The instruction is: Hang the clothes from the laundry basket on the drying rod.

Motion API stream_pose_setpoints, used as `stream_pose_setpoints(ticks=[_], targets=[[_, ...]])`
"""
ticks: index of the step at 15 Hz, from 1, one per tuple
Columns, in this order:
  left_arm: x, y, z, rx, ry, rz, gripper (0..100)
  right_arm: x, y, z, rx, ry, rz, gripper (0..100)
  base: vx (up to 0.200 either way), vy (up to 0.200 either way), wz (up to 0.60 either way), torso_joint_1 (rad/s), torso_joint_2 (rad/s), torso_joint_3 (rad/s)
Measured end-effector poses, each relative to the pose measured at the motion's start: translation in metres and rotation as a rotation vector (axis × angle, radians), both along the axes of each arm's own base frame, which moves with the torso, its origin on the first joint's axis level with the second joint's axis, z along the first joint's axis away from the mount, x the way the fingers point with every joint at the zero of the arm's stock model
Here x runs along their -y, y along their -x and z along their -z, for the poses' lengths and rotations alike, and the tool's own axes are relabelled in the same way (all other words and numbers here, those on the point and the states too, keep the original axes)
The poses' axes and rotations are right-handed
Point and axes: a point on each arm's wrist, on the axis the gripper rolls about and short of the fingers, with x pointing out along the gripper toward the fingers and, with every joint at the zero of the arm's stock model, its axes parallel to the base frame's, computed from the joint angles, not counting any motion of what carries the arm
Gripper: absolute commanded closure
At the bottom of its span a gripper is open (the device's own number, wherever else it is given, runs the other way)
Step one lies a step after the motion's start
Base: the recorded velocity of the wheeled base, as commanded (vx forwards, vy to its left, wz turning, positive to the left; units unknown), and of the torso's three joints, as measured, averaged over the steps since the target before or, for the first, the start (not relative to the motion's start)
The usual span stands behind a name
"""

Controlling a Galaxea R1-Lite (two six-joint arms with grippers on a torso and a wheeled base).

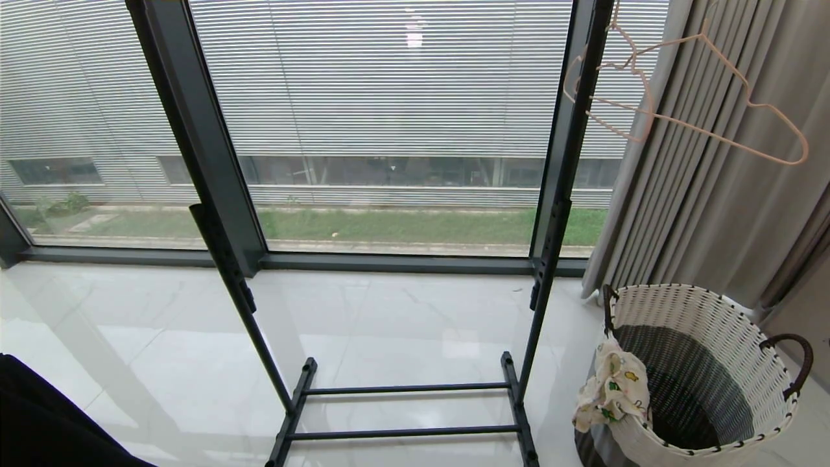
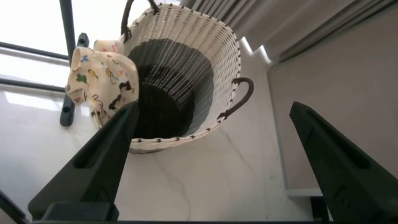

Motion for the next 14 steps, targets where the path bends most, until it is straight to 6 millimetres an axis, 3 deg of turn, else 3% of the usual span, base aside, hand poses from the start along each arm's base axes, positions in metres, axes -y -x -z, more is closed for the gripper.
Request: stream_pose_setpoints(ticks=[14], targets=[[-0.0006, -0.0047, -0.005, 0.068, -0.008, -0.007, 100, -0.001, 0.0058, -0.0016, 0.022, 0.008, -0.009, 0, 0.0, 0.0, 0.0, 0.178, -0.46, -0.278]])
